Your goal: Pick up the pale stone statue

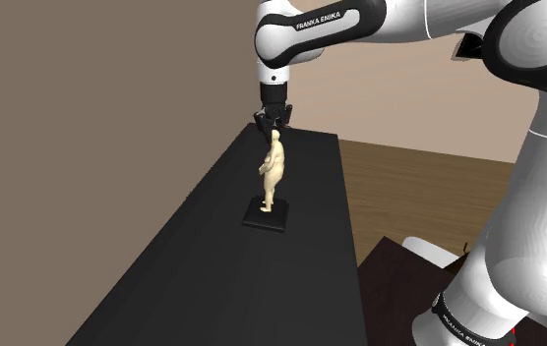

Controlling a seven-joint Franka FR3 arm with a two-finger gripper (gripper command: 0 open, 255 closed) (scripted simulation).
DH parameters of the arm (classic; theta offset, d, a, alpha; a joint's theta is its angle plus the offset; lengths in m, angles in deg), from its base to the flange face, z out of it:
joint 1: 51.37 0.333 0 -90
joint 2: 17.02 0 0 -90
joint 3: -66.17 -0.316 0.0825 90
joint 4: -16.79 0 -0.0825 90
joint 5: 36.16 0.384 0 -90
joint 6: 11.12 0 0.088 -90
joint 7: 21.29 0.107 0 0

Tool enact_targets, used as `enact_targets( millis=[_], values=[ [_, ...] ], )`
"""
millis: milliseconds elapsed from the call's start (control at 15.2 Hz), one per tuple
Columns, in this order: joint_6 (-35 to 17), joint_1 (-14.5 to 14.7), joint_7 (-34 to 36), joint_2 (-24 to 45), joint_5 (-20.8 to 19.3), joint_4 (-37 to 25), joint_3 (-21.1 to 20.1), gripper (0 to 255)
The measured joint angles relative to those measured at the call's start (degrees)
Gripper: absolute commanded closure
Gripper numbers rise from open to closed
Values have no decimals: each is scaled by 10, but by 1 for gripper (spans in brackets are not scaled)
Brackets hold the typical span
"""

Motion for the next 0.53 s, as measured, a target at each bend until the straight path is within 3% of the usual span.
enact_targets(
  millis=[528],
  values=[
    [30, 0, -2, -2, 0, -27, 0, 255]
  ],
)
